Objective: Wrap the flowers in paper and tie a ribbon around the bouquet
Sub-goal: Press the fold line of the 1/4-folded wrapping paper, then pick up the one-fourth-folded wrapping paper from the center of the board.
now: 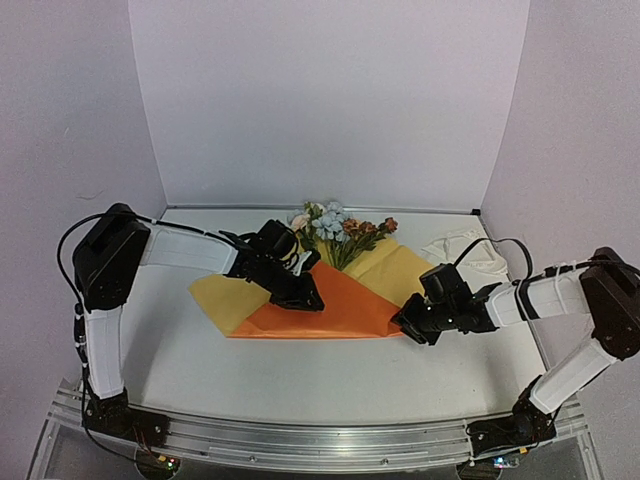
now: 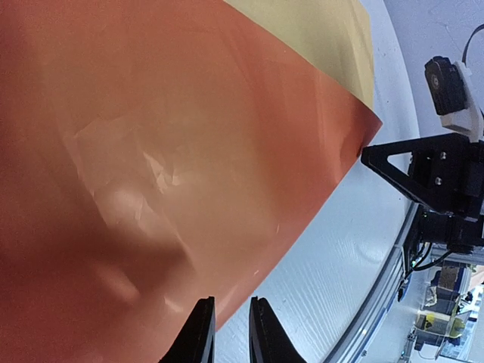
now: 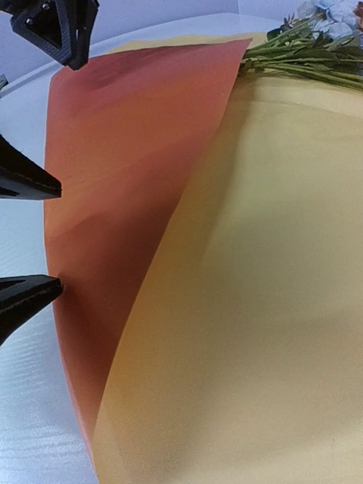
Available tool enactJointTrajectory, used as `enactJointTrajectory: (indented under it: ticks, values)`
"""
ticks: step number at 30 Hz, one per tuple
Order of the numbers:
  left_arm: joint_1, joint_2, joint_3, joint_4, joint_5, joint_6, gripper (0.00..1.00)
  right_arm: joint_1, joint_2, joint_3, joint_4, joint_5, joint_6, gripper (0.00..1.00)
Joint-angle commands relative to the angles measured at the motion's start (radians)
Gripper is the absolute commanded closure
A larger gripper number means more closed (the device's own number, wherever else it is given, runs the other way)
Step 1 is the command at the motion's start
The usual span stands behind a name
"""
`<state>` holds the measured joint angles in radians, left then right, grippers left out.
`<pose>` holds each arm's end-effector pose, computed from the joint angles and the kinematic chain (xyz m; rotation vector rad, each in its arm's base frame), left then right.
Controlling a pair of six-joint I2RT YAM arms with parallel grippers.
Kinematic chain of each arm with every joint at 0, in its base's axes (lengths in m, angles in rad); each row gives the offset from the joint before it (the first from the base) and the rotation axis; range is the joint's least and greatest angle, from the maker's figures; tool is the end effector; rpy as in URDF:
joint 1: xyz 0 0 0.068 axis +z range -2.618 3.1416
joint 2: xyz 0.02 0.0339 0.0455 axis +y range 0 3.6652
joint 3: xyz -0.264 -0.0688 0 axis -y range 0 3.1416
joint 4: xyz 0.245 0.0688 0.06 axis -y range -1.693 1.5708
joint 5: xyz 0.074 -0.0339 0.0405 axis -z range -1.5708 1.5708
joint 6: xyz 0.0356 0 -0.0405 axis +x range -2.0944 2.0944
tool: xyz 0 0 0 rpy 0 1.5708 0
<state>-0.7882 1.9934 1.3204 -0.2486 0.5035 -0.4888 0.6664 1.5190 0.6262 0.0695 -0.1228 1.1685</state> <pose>0.2846 -0.3105 0.1647 0.6342 2.6368 -1.0999 0.2182 0.1772 0.1438 0.5922 2.5645 0.9177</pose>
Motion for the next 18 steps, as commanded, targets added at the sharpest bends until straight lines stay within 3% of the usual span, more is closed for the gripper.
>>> enactJointTrajectory:
  ticks: [1, 18]
  values:
    - [-0.002, 0.058, 0.095, 0.019, 0.024, 0.032, 0.81, -0.005, 0.016, 0.007, 0.055, -0.004, 0.000, 0.63]
    - [0.000, 0.162, 0.141, -0.054, -0.006, 0.050, 0.82, -0.051, 0.026, -0.164, 0.154, 0.077, 0.006, 0.63]
